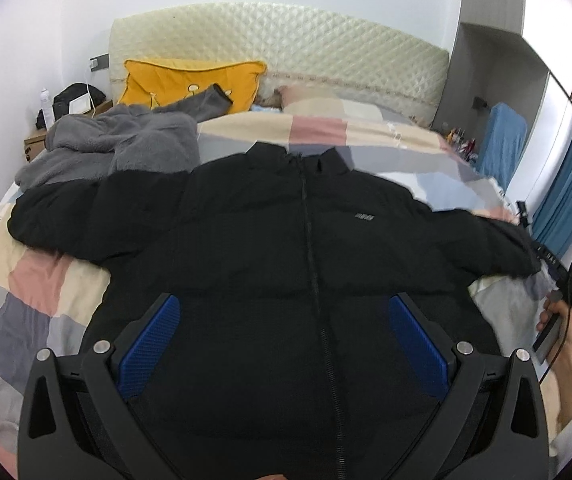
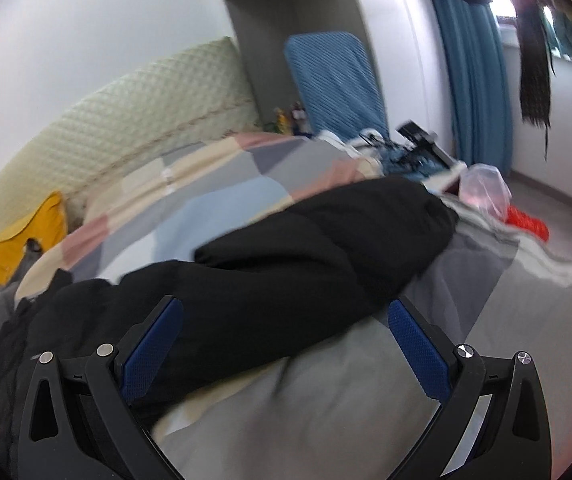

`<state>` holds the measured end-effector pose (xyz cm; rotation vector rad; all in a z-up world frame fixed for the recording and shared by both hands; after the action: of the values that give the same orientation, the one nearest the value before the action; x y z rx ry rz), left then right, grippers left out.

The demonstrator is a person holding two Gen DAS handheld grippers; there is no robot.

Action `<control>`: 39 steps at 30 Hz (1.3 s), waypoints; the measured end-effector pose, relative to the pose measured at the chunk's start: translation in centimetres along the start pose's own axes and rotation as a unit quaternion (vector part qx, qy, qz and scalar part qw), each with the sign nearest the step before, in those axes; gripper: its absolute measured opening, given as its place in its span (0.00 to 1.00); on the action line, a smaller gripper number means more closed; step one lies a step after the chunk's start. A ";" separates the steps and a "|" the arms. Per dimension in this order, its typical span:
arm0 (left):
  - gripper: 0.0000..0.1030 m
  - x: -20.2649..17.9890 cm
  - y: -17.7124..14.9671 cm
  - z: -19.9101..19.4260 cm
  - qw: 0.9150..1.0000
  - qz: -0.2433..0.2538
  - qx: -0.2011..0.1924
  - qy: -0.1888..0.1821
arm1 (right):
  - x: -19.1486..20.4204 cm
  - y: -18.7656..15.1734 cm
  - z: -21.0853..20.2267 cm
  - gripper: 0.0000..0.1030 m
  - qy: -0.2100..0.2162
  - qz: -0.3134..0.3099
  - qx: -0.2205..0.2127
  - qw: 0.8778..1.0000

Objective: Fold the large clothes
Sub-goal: 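Reach the right gripper to the black jacket's sleeve cuff and grasp it, then lift the gripped sleeve up off the bed with the right gripper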

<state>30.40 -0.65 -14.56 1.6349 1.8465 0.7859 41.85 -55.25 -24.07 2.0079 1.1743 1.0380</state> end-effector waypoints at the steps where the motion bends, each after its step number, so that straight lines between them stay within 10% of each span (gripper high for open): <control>1: 1.00 0.2 -0.4 0.4 1.000 0.002 0.004 0.003 | -0.7 -0.2 0.6 0.99 -0.004 0.004 0.003 1.000; 15: 1.00 0.9 -2.5 4.1 0.998 0.023 0.030 0.046 | -13.0 3.3 4.7 0.96 0.003 0.178 -0.027 0.984; 23: 1.00 1.1 -2.3 6.0 0.997 0.014 0.044 0.065 | -14.6 4.8 10.4 0.95 0.012 0.167 0.012 0.986; 26: 1.00 1.1 -2.4 6.7 0.996 0.013 0.048 0.070 | -14.8 5.0 11.5 0.81 0.020 0.176 0.014 0.984; 30: 1.00 1.5 -2.8 7.8 0.995 0.013 0.059 0.077 | -14.2 5.9 11.0 0.21 0.036 0.188 -0.004 0.982; 39: 1.00 2.8 -2.7 7.1 0.993 0.030 0.041 0.106 | -12.3 11.8 4.4 0.05 -0.008 0.150 -0.062 0.987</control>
<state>33.44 2.34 -21.36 1.7211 2.0075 0.9525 46.97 -71.89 -21.17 2.1304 0.7903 1.2047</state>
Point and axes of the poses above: each gripper's, at about its wrist camera, not at the fingertips, and z roughly the way its jaws point, x to its left, y to its top, the point moved 10 cm from there along z, roughly the way its jaws point, and after that the axes turned 7 degrees about y, right-handed, at the moved point
